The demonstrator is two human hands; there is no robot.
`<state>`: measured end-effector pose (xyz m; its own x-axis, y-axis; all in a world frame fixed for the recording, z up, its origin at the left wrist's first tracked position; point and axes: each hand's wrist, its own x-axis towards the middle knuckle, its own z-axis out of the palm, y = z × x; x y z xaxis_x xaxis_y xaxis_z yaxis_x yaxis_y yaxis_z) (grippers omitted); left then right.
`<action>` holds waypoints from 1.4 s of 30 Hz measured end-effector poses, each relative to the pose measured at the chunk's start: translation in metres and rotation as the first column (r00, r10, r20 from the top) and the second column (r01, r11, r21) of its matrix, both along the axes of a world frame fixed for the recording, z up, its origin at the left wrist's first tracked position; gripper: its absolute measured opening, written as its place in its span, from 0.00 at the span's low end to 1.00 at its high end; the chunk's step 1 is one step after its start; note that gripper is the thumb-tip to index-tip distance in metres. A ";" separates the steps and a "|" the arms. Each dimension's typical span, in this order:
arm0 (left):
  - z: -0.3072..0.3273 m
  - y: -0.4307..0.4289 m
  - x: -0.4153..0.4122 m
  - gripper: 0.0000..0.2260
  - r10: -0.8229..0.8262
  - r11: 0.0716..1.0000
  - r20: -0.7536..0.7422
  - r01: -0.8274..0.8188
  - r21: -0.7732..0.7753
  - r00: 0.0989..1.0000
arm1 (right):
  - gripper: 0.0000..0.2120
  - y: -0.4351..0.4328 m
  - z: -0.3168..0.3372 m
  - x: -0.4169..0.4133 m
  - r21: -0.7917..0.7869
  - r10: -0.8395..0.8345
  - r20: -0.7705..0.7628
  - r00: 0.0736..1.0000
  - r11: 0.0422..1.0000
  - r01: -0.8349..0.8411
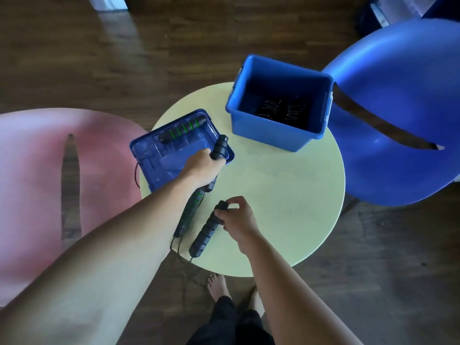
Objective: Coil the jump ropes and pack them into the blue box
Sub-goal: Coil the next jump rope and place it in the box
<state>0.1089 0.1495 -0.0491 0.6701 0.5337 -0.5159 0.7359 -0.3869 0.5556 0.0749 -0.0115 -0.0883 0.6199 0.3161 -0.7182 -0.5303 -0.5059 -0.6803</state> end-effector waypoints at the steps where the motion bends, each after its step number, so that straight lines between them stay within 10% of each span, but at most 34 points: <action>1: 0.005 0.001 -0.003 0.12 0.004 1.000 0.010 -0.004 -0.024 1.000 | 0.12 -0.002 0.004 0.000 0.031 -0.013 0.004 1.000 0.999 0.013; 8: 0.050 -0.007 -0.020 0.05 0.138 0.924 0.093 -0.094 -0.372 0.986 | 0.10 -0.010 0.047 0.022 0.195 -0.085 0.037 0.996 0.978 0.076; 21: 0.190 -0.044 -0.022 0.05 0.134 0.917 0.385 0.033 -0.399 0.913 | 0.14 -0.003 0.196 0.095 0.470 -0.371 0.264 0.890 0.855 0.217; 27: 0.272 -0.056 -0.004 0.17 0.099 0.970 0.581 0.052 -0.238 0.808 | 0.21 0.003 0.273 0.122 0.611 -0.478 0.200 0.855 0.743 0.273; 42: 0.399 -0.075 0.017 0.12 -0.386 0.921 0.780 0.159 0.356 0.492 | 0.10 -0.033 0.433 0.154 0.763 -0.472 0.271 0.839 0.637 0.111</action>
